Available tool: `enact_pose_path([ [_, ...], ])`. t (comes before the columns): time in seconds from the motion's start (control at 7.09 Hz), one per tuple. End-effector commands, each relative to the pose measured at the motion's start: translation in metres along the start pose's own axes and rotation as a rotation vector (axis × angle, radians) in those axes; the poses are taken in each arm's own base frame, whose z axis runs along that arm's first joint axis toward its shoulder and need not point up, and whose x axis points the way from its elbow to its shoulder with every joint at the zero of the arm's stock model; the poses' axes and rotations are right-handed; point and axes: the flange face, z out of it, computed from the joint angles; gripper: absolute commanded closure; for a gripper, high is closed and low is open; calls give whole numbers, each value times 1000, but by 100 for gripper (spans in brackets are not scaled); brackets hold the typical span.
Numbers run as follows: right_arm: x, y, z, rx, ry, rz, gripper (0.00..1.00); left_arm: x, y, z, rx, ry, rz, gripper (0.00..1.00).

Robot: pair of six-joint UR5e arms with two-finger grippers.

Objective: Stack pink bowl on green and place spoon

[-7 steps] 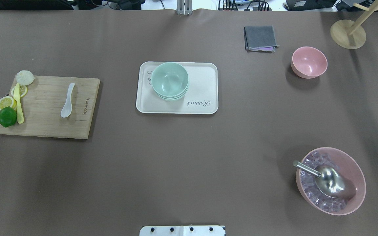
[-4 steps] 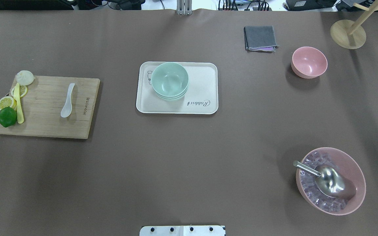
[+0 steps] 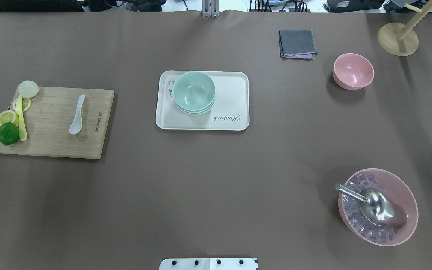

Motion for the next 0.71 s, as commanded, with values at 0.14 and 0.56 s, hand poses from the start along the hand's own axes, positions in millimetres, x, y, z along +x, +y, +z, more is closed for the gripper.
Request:
enact_pose_path([
  [0.14, 0, 1, -1, 2, 0, -1, 0, -1, 0, 2, -5, 0, -3, 2],
  [0.56, 0, 0, 0, -1, 0, -5, 0, -2, 1, 2, -4, 0, -5, 2],
])
